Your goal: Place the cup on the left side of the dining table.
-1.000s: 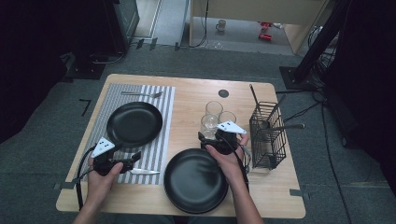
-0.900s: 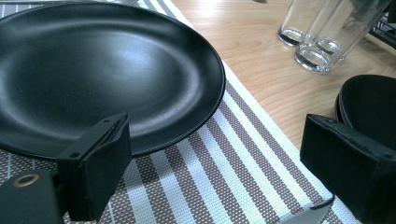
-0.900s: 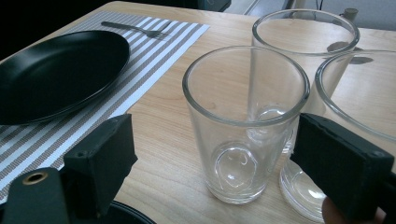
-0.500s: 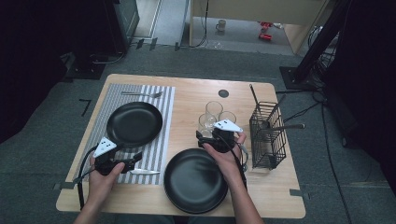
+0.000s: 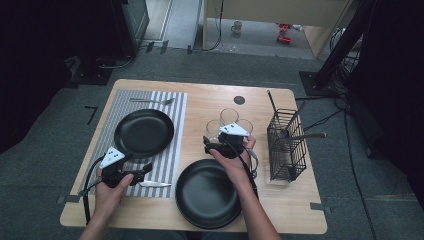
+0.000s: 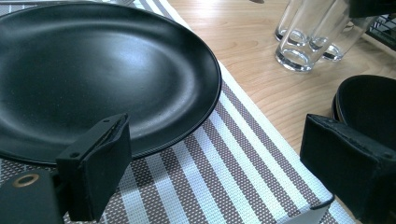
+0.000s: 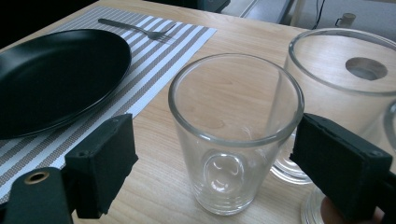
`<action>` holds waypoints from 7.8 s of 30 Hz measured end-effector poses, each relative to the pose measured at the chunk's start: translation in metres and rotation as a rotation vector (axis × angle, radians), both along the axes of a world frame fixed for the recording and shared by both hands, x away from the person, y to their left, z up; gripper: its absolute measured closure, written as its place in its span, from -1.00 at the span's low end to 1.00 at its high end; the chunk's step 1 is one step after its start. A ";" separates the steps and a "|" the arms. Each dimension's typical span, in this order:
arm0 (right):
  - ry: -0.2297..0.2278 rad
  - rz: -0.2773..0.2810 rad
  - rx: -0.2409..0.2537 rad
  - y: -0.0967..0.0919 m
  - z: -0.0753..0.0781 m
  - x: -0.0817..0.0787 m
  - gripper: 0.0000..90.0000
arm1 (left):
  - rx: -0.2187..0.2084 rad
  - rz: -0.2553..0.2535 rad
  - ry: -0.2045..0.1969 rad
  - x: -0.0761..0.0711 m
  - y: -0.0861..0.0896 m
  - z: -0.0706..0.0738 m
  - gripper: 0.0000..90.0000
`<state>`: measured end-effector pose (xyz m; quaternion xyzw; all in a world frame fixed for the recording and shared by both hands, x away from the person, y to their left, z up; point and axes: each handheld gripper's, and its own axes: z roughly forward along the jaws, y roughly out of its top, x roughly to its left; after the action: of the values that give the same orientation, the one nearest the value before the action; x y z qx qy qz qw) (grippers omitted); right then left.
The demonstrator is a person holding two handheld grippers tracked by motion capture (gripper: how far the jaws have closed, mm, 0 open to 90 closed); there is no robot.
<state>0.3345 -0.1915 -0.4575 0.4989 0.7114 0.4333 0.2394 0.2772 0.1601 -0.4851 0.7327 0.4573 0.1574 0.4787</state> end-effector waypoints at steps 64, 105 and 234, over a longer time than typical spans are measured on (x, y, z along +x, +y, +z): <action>-0.036 0.070 0.000 0.014 0.016 -0.009 -0.34 | -0.042 -0.136 -0.043 0.032 -0.057 0.013 -0.79; -0.114 0.298 0.067 0.046 0.077 -0.053 -0.34 | -0.138 -0.448 -0.246 0.028 -0.122 0.035 -0.34; 0.061 0.015 0.107 -0.111 -0.032 -0.139 -0.71 | 0.243 -0.185 -0.120 0.033 -0.069 -0.016 -0.40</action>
<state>0.1953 -0.3024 -0.4895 0.5187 0.6980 0.4569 0.1872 0.3104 0.0909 -0.5015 0.8133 0.3362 0.2105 0.4257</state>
